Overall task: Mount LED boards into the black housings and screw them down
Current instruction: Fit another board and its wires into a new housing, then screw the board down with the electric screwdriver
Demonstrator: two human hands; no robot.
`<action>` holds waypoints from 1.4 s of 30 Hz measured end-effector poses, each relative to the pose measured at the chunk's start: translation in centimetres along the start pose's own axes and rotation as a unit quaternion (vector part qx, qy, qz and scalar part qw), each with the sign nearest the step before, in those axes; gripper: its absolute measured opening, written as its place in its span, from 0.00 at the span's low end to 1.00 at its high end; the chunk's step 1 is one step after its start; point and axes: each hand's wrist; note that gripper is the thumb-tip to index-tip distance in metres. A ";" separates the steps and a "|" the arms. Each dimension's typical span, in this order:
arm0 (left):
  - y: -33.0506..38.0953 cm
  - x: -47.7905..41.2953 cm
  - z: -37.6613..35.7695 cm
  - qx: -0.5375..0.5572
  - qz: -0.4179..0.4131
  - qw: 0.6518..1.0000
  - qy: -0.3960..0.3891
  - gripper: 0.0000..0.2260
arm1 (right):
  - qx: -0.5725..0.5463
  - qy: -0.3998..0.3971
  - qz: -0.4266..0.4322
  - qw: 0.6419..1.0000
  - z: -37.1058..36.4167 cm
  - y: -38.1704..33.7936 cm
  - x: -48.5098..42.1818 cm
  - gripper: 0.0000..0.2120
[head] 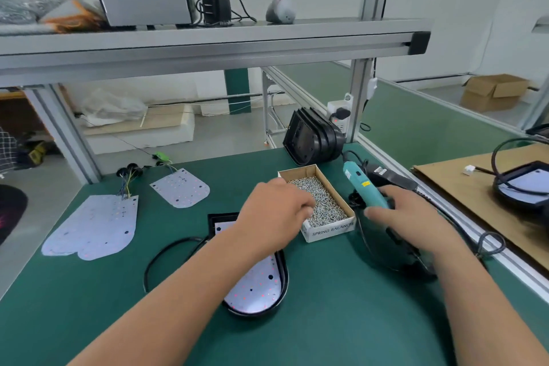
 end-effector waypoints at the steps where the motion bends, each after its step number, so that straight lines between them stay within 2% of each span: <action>1: 0.4 -1.4 -0.7 -0.017 -0.003 1.000 -0.014 0.11 | -0.073 0.001 0.006 0.997 0.1 -0.1 0.0 0.10; 5: 0.7 -5.1 -3.6 -0.062 0.011 0.995 -0.081 0.07 | -0.311 -0.015 0.022 0.950 -0.3 -0.4 -0.1 0.12; 8: 0.2 -6.1 -4.6 -0.051 0.027 0.991 -0.120 0.06 | -0.366 -0.018 0.020 0.930 -0.6 -0.6 -0.4 0.13; 14: -0.1 -6.0 -4.5 -0.005 0.031 0.991 -0.129 0.05 | -0.430 -0.020 0.009 0.902 -0.8 -0.5 -0.8 0.12; 18: 0.1 -5.6 -4.7 0.013 0.043 0.994 -0.103 0.05 | -0.442 -0.012 -0.003 0.897 -1.0 -0.1 -1.1 0.06; 31: -0.2 -5.0 -4.1 -0.011 0.037 0.996 -0.084 0.08 | -0.455 0.000 -0.003 0.890 -1.6 -0.6 -1.0 0.05; 36: -0.3 -4.5 -3.6 0.044 0.049 0.996 -0.054 0.06 | -0.477 0.010 -0.010 0.879 -1.7 -1.5 -0.8 0.06; 42: -0.3 -4.5 -3.6 0.050 0.049 0.997 -0.043 0.06 | -0.491 0.008 -0.009 0.871 -1.8 -2.0 -0.6 0.07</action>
Point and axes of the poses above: each hand's wrist, its own x-axis away from the middle knuckle, its own z-axis out of the back of the hand, y = z × x, and after that the axes turned 15 degrees about x, right-handed
